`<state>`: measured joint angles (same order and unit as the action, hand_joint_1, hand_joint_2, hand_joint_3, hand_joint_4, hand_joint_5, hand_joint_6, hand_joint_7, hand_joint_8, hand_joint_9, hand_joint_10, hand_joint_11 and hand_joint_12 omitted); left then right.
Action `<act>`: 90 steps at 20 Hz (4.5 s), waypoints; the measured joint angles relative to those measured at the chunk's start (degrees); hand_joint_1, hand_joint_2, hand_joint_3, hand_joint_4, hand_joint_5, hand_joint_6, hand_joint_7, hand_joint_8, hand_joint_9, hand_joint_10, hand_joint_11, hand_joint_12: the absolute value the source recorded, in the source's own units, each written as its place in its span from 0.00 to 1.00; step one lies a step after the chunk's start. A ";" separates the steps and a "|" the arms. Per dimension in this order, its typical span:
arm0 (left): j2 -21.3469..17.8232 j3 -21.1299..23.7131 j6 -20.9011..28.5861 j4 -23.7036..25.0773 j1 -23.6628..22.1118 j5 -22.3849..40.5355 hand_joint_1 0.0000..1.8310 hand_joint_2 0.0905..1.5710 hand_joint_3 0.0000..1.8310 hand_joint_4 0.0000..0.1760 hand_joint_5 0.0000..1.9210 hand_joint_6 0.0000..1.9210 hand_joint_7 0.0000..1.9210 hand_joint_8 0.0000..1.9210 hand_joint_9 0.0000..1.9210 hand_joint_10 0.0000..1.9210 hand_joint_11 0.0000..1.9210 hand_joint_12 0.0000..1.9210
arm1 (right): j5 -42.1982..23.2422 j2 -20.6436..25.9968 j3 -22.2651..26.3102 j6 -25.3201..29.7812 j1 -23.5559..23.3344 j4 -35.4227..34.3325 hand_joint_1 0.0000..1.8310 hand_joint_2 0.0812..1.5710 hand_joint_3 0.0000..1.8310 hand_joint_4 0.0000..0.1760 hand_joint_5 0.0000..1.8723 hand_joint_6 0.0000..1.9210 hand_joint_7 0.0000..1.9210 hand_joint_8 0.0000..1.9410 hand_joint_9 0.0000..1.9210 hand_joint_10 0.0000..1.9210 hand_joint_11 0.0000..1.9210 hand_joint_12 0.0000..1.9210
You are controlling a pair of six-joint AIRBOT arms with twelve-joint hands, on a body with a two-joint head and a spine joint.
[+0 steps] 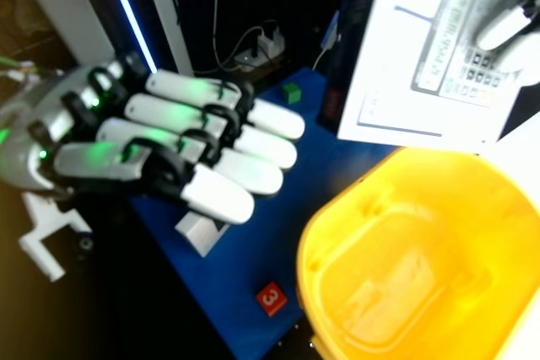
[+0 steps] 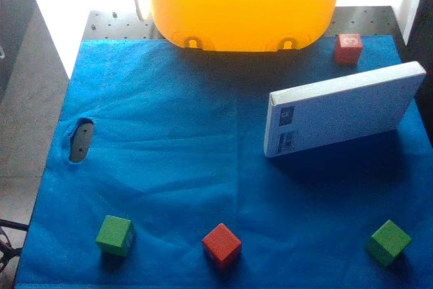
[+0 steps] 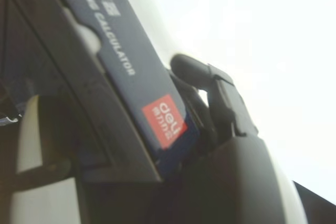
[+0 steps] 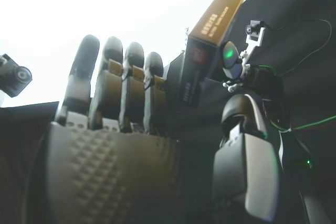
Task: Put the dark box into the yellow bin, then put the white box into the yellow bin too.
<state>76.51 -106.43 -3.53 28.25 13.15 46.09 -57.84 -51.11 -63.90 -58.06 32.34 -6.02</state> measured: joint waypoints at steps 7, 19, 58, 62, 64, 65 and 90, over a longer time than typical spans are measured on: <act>3.63 -3.34 0.57 0.39 0.00 -0.46 0.70 0.63 0.00 0.00 0.70 0.09 0.60 0.45 0.59 0.29 0.43 0.64 | 0.31 -1.07 -0.55 2.58 -1.09 1.40 0.12 0.62 0.00 0.00 0.23 0.00 0.25 0.00 0.23 0.00 0.02 0.52; 3.98 -4.20 1.77 -1.57 0.00 -0.83 0.68 0.50 0.00 0.36 0.24 0.00 0.17 0.00 0.11 0.00 0.09 0.04 | 0.22 -1.90 -0.55 4.46 -1.73 3.45 0.14 0.62 0.00 0.00 0.22 0.00 0.25 0.00 0.24 0.00 0.02 0.52; -5.68 4.13 -1.49 -3.34 5.70 -0.98 0.52 0.49 0.00 0.85 0.15 0.00 0.10 0.00 0.12 0.00 0.00 0.38 | 6.82 -2.69 3.74 7.30 16.76 -2.29 0.36 0.37 0.00 0.27 0.15 0.00 0.17 0.00 0.14 0.00 0.00 0.23; -5.73 4.15 -1.49 -3.43 5.70 -0.90 0.49 0.49 0.00 1.00 0.15 0.00 0.09 0.00 0.10 0.00 0.00 0.36 | 10.01 -5.14 1.73 7.30 16.79 -2.69 0.35 0.36 0.00 0.12 0.17 0.00 0.19 0.00 0.17 0.00 0.03 0.31; -5.73 4.15 -1.49 -3.39 5.70 -0.92 0.49 0.49 0.00 0.99 0.17 0.00 0.10 0.00 0.12 0.01 0.00 0.40 | 10.91 -6.34 1.40 7.30 16.79 -2.47 0.41 0.36 0.00 0.28 0.20 0.00 0.20 0.00 0.16 0.00 0.03 0.28; -5.73 4.15 -1.49 -3.41 5.70 -0.92 0.49 0.49 0.00 0.99 0.17 0.00 0.10 0.00 0.12 0.01 0.00 0.40 | 11.19 -6.75 1.14 7.30 16.79 -2.21 0.41 0.36 0.00 0.28 0.20 0.00 0.20 0.00 0.16 0.00 0.03 0.28; -6.80 4.04 -2.40 -3.61 6.49 -1.88 0.49 0.47 0.00 1.00 0.14 0.00 0.10 0.00 0.11 0.00 0.00 0.25 | 13.53 -8.96 -0.90 7.52 3.06 6.71 0.74 0.70 0.00 0.00 0.49 0.45 0.53 0.52 0.46 0.70 0.34 0.76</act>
<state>69.71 -102.39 -5.93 24.64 19.64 44.21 -44.31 -60.07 -64.79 -50.54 35.40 0.69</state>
